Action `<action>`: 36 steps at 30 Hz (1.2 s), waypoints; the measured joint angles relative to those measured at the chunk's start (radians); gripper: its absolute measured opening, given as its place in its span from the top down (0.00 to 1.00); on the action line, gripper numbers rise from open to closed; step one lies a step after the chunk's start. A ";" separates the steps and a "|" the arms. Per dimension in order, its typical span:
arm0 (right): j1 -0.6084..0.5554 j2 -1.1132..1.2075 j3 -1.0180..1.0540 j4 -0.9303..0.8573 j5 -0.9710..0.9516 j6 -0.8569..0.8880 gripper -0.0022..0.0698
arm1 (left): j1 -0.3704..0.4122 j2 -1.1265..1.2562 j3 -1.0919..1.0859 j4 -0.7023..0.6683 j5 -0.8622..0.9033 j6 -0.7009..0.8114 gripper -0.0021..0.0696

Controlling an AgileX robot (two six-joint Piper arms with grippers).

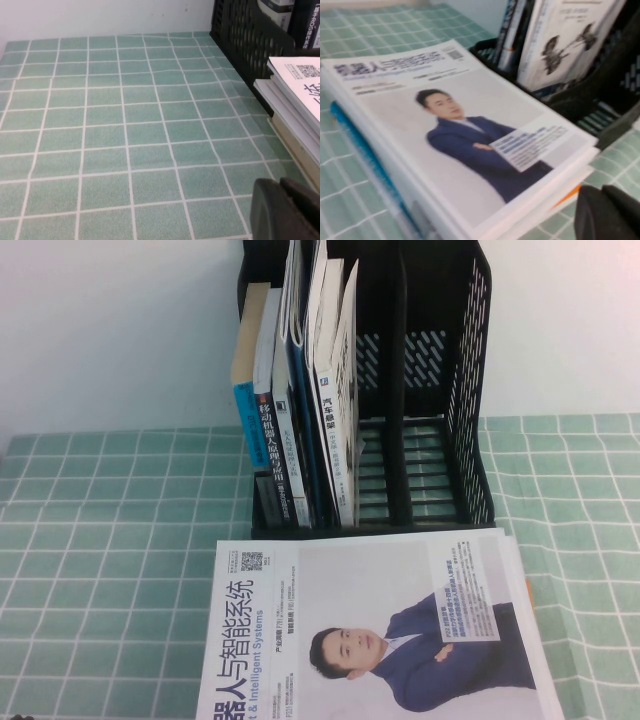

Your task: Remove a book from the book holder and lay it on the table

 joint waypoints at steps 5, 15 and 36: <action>-0.240 -0.075 0.034 -0.013 -0.055 0.018 0.97 | 0.000 0.000 0.000 0.000 0.000 0.000 0.97; -0.814 -0.112 0.134 0.139 -0.299 -0.034 0.97 | 0.000 0.000 0.000 -0.008 0.000 0.000 0.97; -0.861 -0.112 0.262 0.129 -0.116 0.085 0.97 | 0.000 0.000 0.000 -0.013 0.000 0.000 0.97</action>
